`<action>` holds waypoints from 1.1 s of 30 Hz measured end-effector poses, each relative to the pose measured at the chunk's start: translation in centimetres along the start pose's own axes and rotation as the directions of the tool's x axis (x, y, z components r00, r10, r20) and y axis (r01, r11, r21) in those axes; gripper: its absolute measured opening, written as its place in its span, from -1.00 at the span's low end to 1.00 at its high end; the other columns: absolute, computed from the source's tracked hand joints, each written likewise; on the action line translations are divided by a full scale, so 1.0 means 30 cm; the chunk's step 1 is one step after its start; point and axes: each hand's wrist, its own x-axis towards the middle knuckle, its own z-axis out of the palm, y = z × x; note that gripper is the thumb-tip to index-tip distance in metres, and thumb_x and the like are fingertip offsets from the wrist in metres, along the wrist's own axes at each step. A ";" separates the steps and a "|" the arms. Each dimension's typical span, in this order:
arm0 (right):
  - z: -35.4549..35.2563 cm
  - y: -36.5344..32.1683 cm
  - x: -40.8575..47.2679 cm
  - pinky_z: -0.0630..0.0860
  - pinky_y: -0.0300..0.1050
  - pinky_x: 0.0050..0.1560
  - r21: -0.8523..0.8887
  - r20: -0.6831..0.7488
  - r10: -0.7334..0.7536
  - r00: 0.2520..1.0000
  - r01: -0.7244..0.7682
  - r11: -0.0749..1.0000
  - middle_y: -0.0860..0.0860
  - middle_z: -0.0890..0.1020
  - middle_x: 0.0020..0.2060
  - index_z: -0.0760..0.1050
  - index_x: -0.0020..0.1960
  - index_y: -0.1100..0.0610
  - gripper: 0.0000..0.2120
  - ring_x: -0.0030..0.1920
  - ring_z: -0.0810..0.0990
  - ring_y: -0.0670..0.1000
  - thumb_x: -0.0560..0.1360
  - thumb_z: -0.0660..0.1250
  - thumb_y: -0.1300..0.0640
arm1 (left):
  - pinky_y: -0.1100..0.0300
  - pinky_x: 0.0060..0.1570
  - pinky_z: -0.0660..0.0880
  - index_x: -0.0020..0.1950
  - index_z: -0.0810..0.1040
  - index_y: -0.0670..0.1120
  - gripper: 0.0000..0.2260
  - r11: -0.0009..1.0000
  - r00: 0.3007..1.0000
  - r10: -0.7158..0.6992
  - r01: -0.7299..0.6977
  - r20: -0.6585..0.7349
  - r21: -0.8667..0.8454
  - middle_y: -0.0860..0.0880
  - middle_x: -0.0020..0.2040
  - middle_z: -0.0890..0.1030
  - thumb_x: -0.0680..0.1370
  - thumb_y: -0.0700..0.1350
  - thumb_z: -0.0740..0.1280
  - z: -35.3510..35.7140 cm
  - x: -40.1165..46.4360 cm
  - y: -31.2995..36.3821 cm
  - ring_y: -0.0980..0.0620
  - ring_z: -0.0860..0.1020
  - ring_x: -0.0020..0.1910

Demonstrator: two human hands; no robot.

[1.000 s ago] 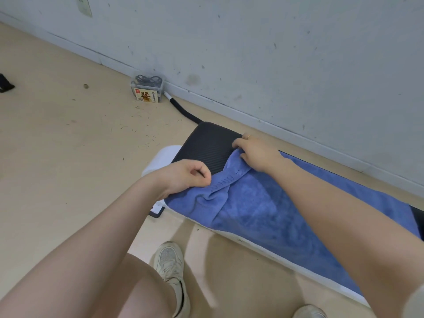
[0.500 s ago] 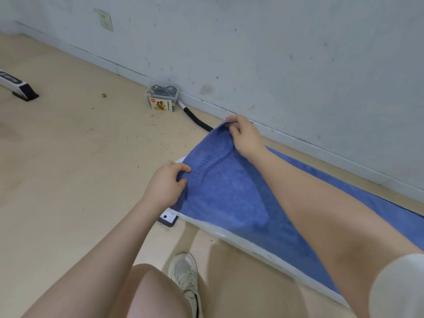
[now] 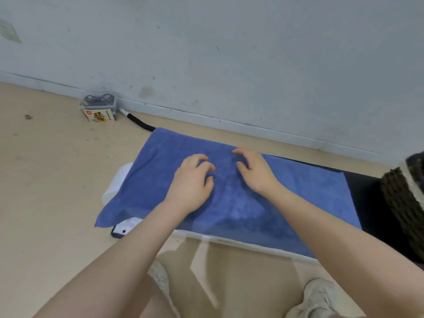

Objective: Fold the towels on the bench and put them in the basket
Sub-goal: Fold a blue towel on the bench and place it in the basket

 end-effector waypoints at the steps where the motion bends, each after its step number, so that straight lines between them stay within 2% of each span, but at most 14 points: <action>1: -0.061 0.076 -0.032 0.23 -0.14 0.35 -0.019 -0.052 0.071 0.996 -0.072 0.997 0.06 0.45 0.33 0.41 0.33 0.16 -0.66 0.37 0.35 0.07 0.56 0.16 0.26 | 0.06 0.31 0.27 0.23 0.49 -0.10 -0.74 0.999 0.998 0.048 -0.047 0.049 -0.005 -0.06 0.40 0.32 0.55 -0.15 0.22 0.044 0.024 0.062 -0.06 0.24 0.40; 4: -0.236 0.296 -0.127 0.28 -0.04 0.34 -0.041 -0.222 0.279 0.934 -0.295 0.955 0.08 0.45 0.32 0.39 0.33 0.17 -0.66 0.34 0.36 0.11 0.57 0.12 0.24 | 0.10 0.36 0.23 0.33 0.41 -0.11 -0.68 0.984 0.969 0.175 -0.174 0.176 -0.021 -0.04 0.45 0.27 0.58 -0.15 0.17 0.178 0.090 0.241 -0.03 0.22 0.43; 7: -0.360 0.479 -0.214 0.33 0.06 0.31 -0.018 -0.294 0.522 0.801 -0.551 0.834 0.15 0.39 0.35 0.30 0.39 0.20 -0.62 0.34 0.34 0.19 0.60 0.08 0.16 | 0.18 0.41 0.09 0.44 0.27 -0.12 -0.61 0.956 0.917 0.277 -0.292 0.288 0.007 -0.05 0.52 0.18 0.61 -0.15 0.11 0.308 0.144 0.394 0.00 0.13 0.49; 9: -0.406 0.570 -0.245 0.39 0.04 0.24 0.112 -0.252 0.650 0.717 -0.645 0.756 0.19 0.37 0.35 0.24 0.43 0.25 -0.58 0.31 0.38 0.21 0.62 0.07 0.12 | 0.19 0.44 0.01 0.50 0.16 -0.12 -0.57 0.932 0.881 0.312 -0.357 0.355 0.065 -0.05 0.55 0.08 0.63 -0.11 0.09 0.388 0.182 0.472 0.00 0.05 0.52; 11: -0.426 0.635 -0.247 0.44 -0.08 0.03 0.330 -0.186 0.722 0.666 -0.650 0.684 0.11 0.46 0.23 0.27 0.41 0.21 -0.60 0.19 0.46 0.14 0.61 0.11 0.10 | 0.15 0.48 -0.04 0.53 0.05 -0.10 -0.52 0.906 0.856 0.306 -0.397 0.417 0.149 -0.06 0.56 -0.01 0.64 -0.02 0.06 0.456 0.218 0.527 -0.02 -0.02 0.53; 13: -0.428 0.674 -0.227 0.40 -0.14 -0.19 0.364 -0.161 0.730 0.665 -0.647 0.670 -0.02 0.50 -0.10 0.37 0.18 0.09 -0.78 -0.06 0.48 0.07 0.57 0.20 0.06 | 0.11 0.50 -0.09 0.54 -0.04 -0.07 -0.48 0.879 0.832 0.276 -0.421 0.482 0.223 -0.06 0.56 -0.08 0.63 0.07 0.02 0.515 0.242 0.563 -0.05 -0.07 0.54; 14: -0.425 0.687 -0.215 0.43 -0.12 -0.19 0.313 -0.162 0.718 0.678 -0.655 0.688 -0.03 0.50 -0.16 0.38 0.10 0.09 -0.81 -0.10 0.49 0.06 0.53 0.26 0.04 | 0.10 0.50 -0.12 0.54 -0.08 -0.05 -0.46 0.869 0.821 0.259 -0.428 0.509 0.249 -0.06 0.56 -0.11 0.63 0.11 -0.01 0.541 0.246 0.573 -0.05 -0.10 0.54; 16: -0.420 0.702 -0.197 0.47 -0.04 -0.02 0.158 -0.192 0.691 0.697 -0.673 0.723 0.05 0.59 -0.05 0.46 0.08 0.17 -0.75 0.01 0.55 0.11 0.49 0.31 0.03 | 0.09 0.49 -0.19 0.54 -0.14 0.00 -0.44 0.853 0.813 0.236 -0.436 0.532 0.288 -0.03 0.56 -0.16 0.62 0.16 -0.04 0.583 0.245 0.584 -0.04 -0.16 0.53; 17: -0.423 0.709 -0.194 0.45 -0.04 0.01 0.093 -0.208 0.677 0.706 -0.675 0.732 0.08 0.60 0.00 0.47 0.05 0.17 -0.79 0.06 0.55 0.14 0.50 0.30 0.05 | 0.09 0.48 -0.21 0.53 -0.16 0.01 -0.44 0.848 0.815 0.236 -0.438 0.529 0.298 -0.02 0.55 -0.18 0.62 0.17 -0.06 0.600 0.245 0.588 -0.02 -0.17 0.53; 20: -0.462 0.752 -0.187 0.42 -0.06 -0.14 0.012 -0.248 0.651 0.718 -0.669 0.743 0.12 0.59 -0.01 0.44 -0.10 0.14 -0.92 -0.02 0.52 0.16 0.53 0.22 0.14 | 0.10 0.48 -0.24 0.53 -0.17 0.03 -0.45 0.841 0.817 0.260 -0.453 0.514 0.294 0.00 0.55 -0.19 0.62 0.17 -0.08 0.640 0.267 0.619 0.00 -0.19 0.53; 23: -0.517 0.798 -0.164 0.35 -0.08 -0.20 0.001 -0.289 0.655 0.699 -0.683 0.730 0.16 0.56 -0.01 0.45 -0.01 0.20 -0.88 -0.08 0.50 0.17 0.55 0.18 0.17 | 0.10 0.47 -0.24 0.53 -0.15 0.03 -0.45 0.845 0.815 0.276 -0.458 0.509 0.275 -0.01 0.55 -0.18 0.61 0.18 -0.07 0.687 0.303 0.678 -0.02 -0.19 0.53; 27: -0.556 0.834 -0.115 0.36 -0.05 -0.19 0.120 -0.375 0.654 0.657 -0.665 0.737 0.22 0.55 0.00 0.41 0.04 0.27 -0.85 -0.13 0.45 0.14 0.55 0.11 0.25 | 0.07 0.48 -0.23 0.54 -0.14 0.02 -0.44 0.854 0.826 0.268 -0.442 0.496 0.275 -0.02 0.56 -0.16 0.61 0.20 -0.08 0.747 0.360 0.743 -0.03 -0.18 0.53; 29: -0.553 0.839 -0.110 0.37 -0.05 -0.17 0.113 -0.403 0.640 0.654 -0.658 0.744 0.21 0.55 0.02 0.40 0.06 0.27 -0.84 -0.13 0.45 0.13 0.55 0.08 0.29 | 0.06 0.48 -0.22 0.54 -0.14 0.02 -0.43 0.850 0.828 0.271 -0.446 0.491 0.282 -0.02 0.56 -0.15 0.60 0.21 -0.08 0.760 0.386 0.754 -0.03 -0.17 0.53; 33: -0.518 0.788 -0.214 0.36 -0.10 0.06 0.073 -0.364 0.538 0.760 -0.552 0.830 0.17 0.36 0.29 0.30 0.34 0.22 -0.64 0.17 0.46 0.16 0.56 0.10 0.34 | 0.07 0.50 -0.18 0.54 -0.09 -0.02 -0.44 0.847 0.823 0.308 -0.466 0.478 0.255 -0.03 0.56 -0.09 0.61 0.18 -0.06 0.755 0.391 0.753 -0.01 -0.12 0.54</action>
